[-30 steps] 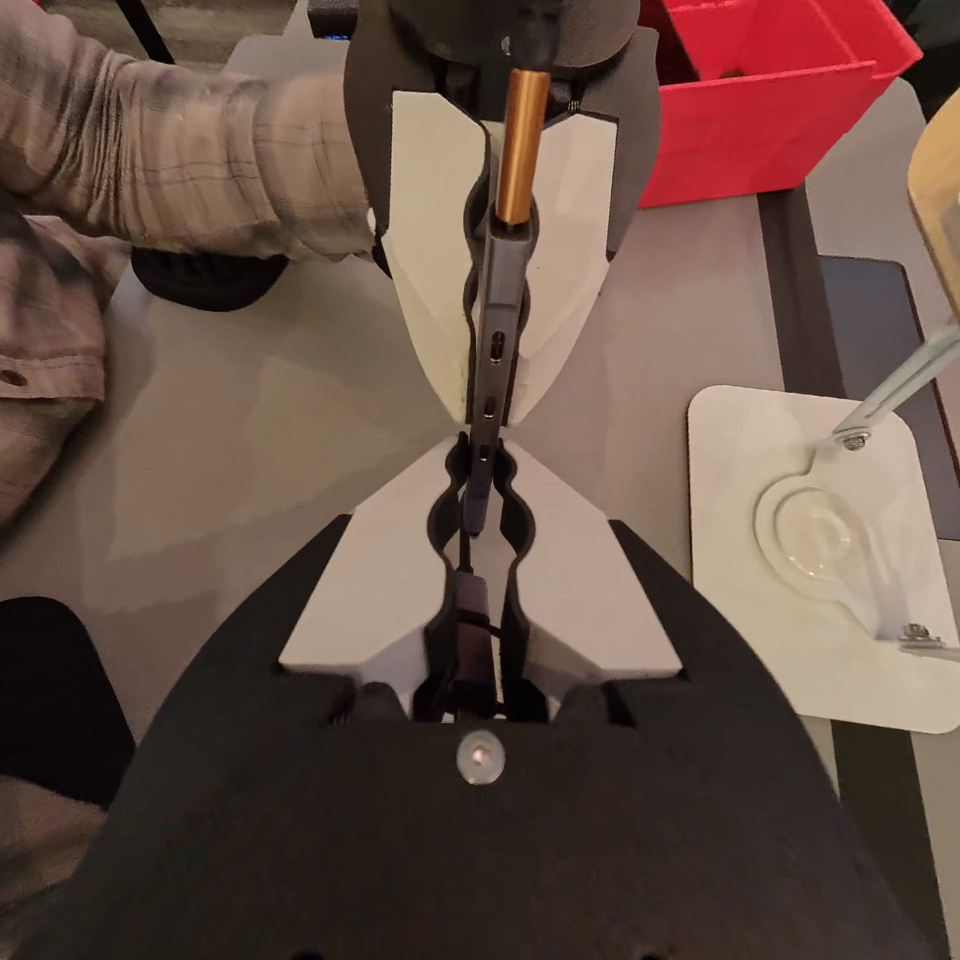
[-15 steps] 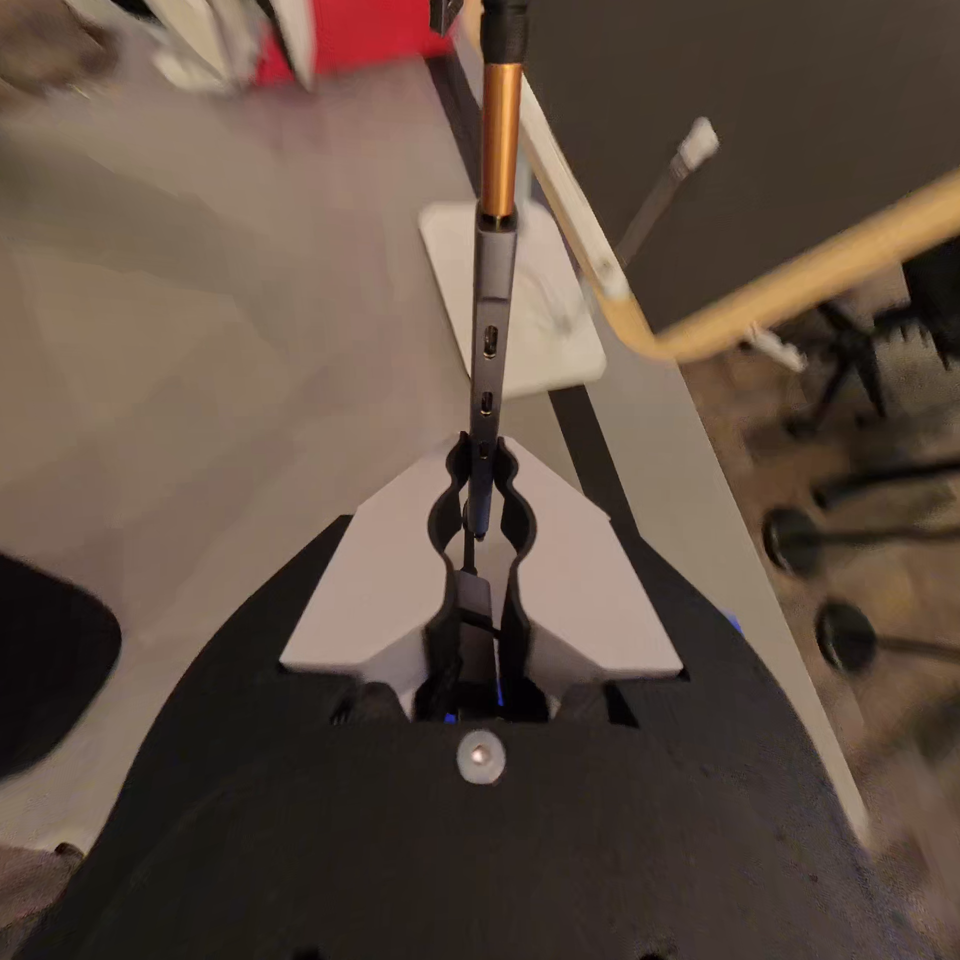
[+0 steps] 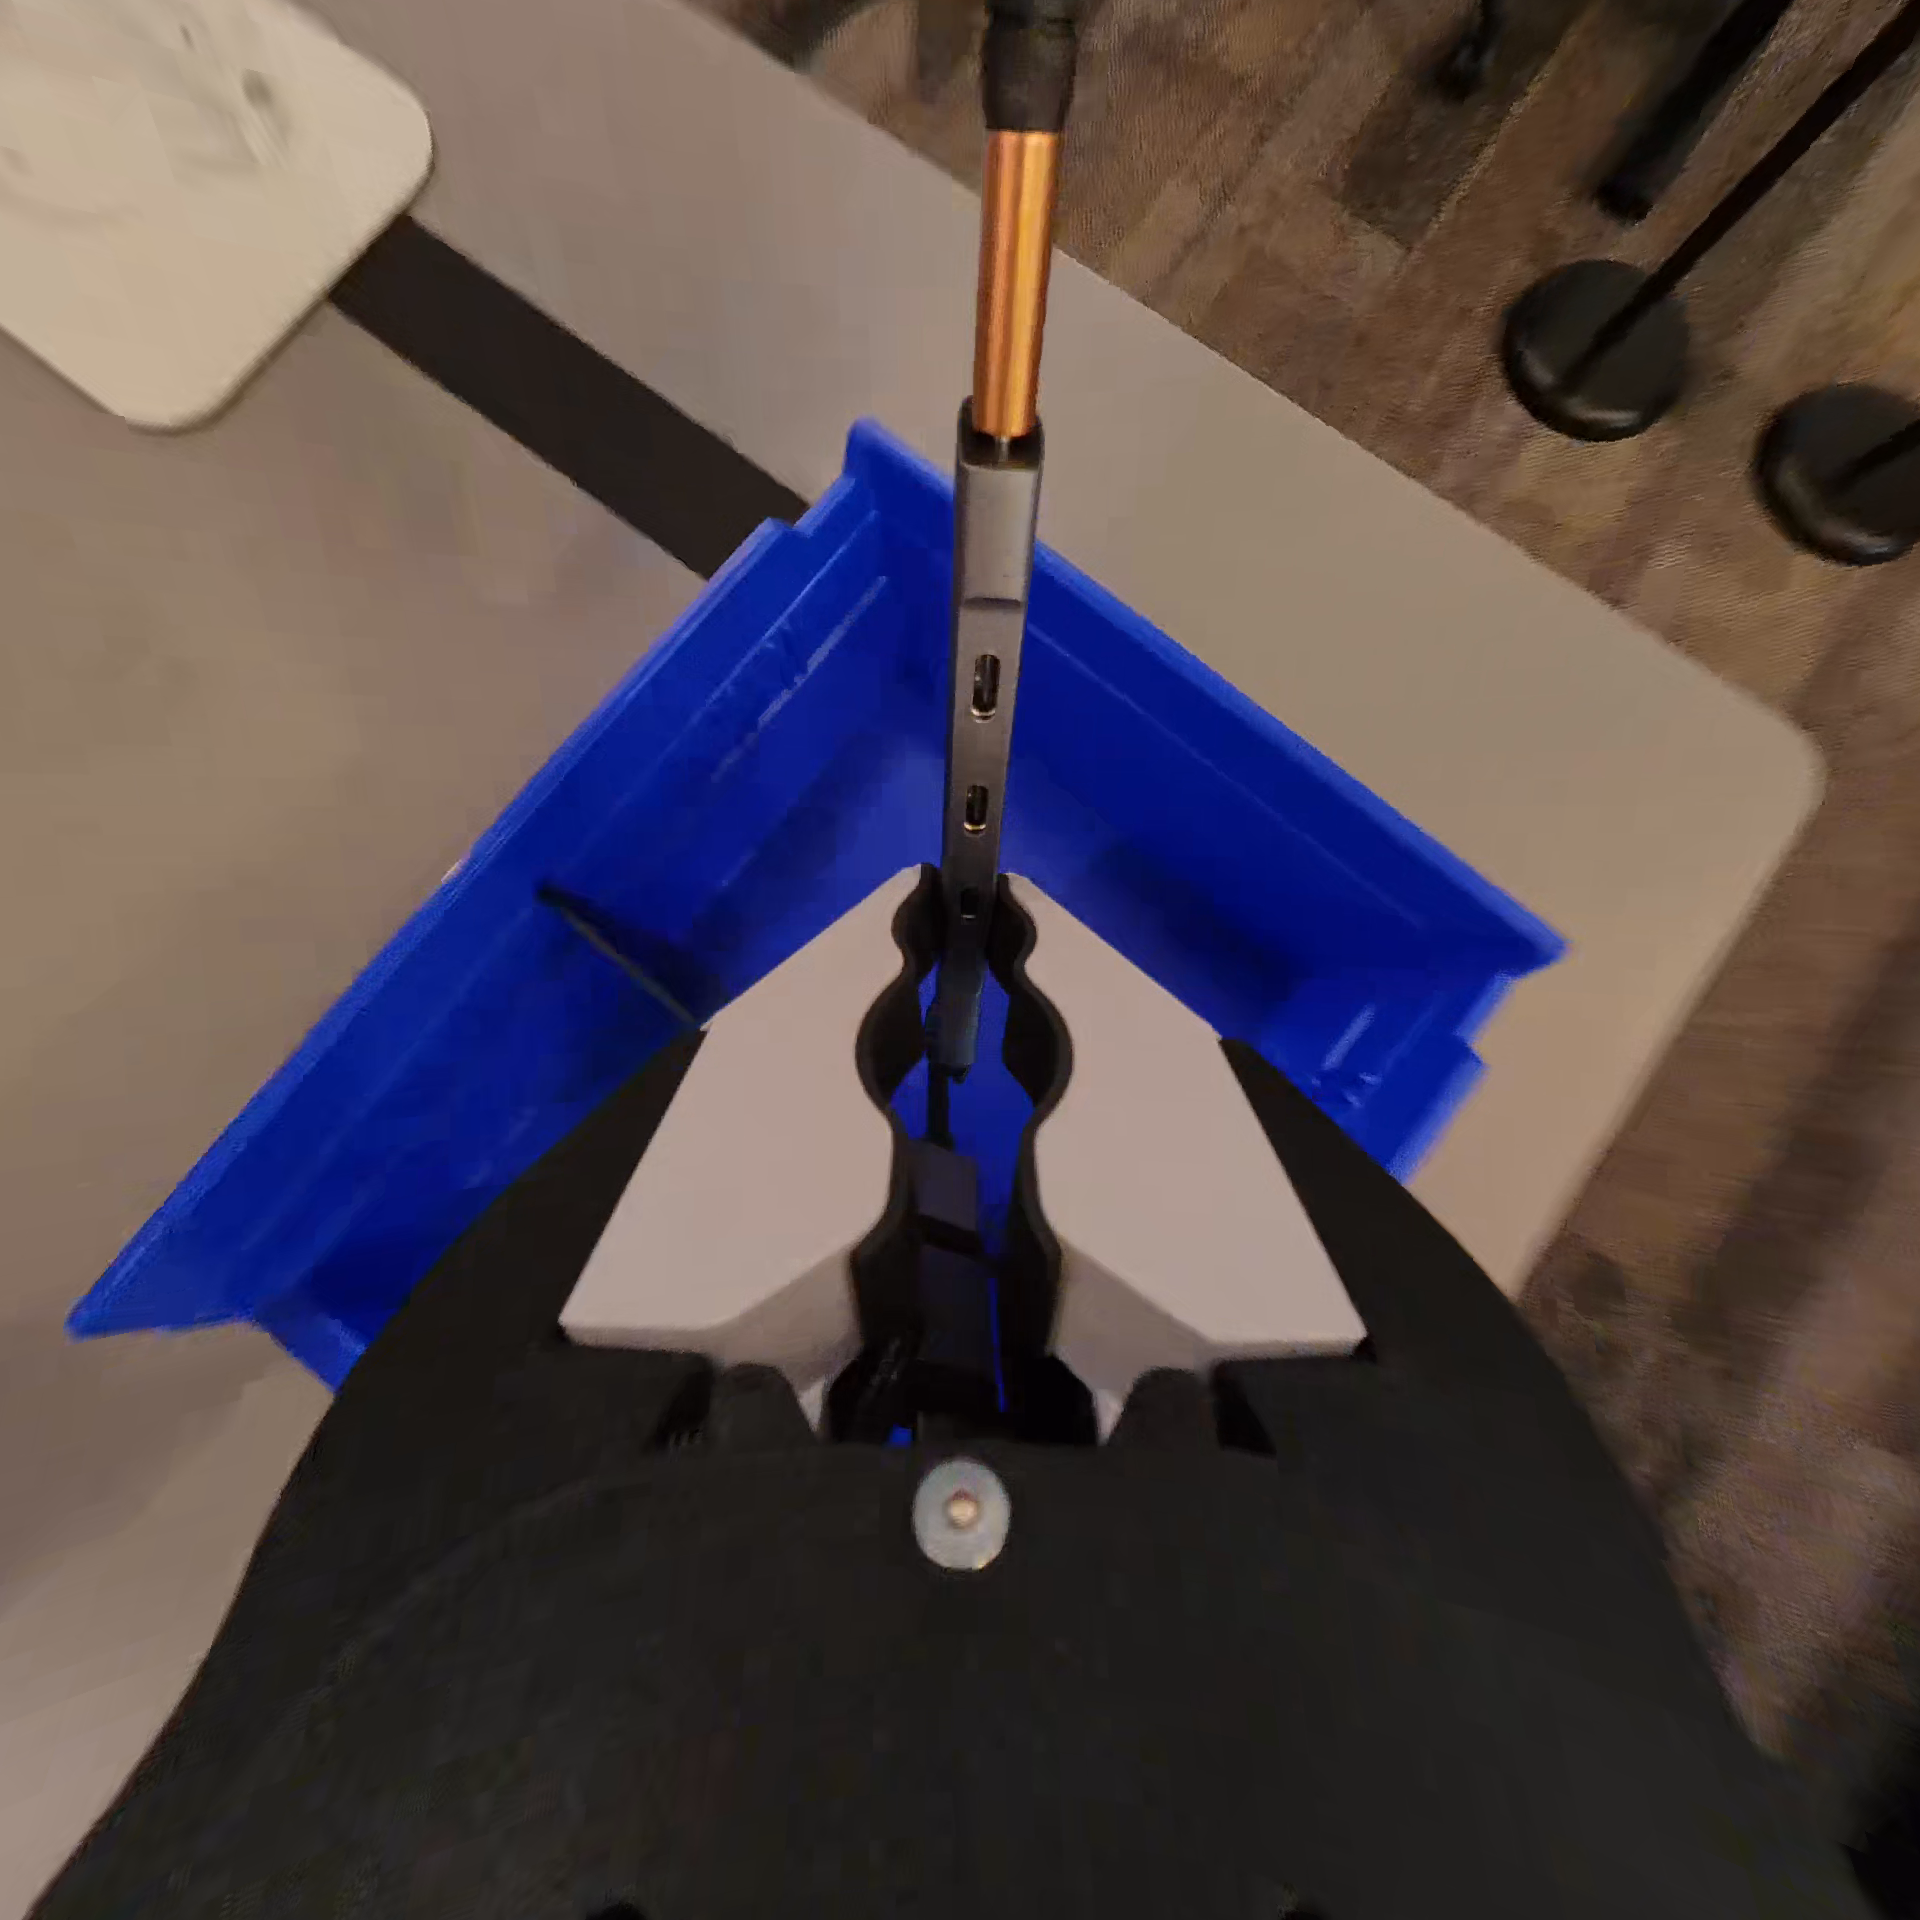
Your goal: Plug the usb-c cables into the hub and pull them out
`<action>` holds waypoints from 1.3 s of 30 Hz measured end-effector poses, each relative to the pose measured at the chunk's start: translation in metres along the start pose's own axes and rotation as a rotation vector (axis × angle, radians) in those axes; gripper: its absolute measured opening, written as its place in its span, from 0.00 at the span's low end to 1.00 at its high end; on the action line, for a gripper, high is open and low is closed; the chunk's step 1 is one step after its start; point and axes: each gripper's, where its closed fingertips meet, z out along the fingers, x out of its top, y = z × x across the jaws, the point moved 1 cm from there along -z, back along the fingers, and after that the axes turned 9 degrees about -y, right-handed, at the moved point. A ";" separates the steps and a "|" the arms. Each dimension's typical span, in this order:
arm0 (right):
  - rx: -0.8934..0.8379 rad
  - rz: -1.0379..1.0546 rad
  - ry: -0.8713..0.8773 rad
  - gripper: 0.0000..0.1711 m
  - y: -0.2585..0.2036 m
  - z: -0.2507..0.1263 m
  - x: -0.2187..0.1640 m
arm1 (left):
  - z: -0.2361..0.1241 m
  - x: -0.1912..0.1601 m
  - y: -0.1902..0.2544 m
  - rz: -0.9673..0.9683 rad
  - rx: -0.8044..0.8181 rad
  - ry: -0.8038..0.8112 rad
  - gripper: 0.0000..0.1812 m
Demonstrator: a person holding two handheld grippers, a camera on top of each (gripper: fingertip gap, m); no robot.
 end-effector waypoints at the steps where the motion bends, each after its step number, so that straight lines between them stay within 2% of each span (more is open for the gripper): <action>1: 0.038 0.026 0.026 0.04 0.003 0.011 -0.002 | 0.001 -0.001 0.000 0.000 -0.003 -0.003 0.12; 4: 0.118 0.059 -0.006 0.04 0.004 0.043 -0.020 | 0.003 -0.005 -0.002 -0.003 -0.005 -0.013 0.12; 6: 0.080 0.060 -0.130 0.05 0.010 0.059 -0.041 | 0.004 -0.008 -0.004 -0.011 -0.006 -0.018 0.12; 8: 0.056 0.068 -0.149 0.04 0.014 0.059 -0.039 | 0.006 -0.011 -0.005 -0.015 -0.006 -0.025 0.12; 12: -0.012 0.018 -0.349 0.05 0.019 0.063 -0.048 | 0.010 -0.015 -0.005 -0.014 -0.007 -0.045 0.12; 16: -0.071 -0.177 -0.443 0.05 0.018 0.068 -0.048 | 0.012 -0.017 -0.004 0.008 0.008 -0.072 0.12; 22: -0.080 -0.251 -0.162 0.04 0.006 0.040 -0.019 | 0.011 -0.019 -0.007 0.005 0.009 -0.068 0.12; 26: -0.023 -0.270 -0.078 0.04 0.000 0.005 -0.020 | 0.012 -0.020 -0.006 0.005 0.006 -0.070 0.12; 30: -0.035 -0.319 -0.280 0.04 0.008 0.000 -0.051 | 0.017 -0.022 -0.004 0.007 -0.001 -0.086 0.12; 33: -0.048 -0.319 -0.430 0.04 0.015 0.012 -0.071 | 0.021 -0.025 -0.002 0.016 -0.006 -0.107 0.12; 39: -0.065 -0.303 -0.702 0.04 0.018 0.049 -0.087 | 0.026 -0.029 0.002 0.022 -0.024 -0.133 0.12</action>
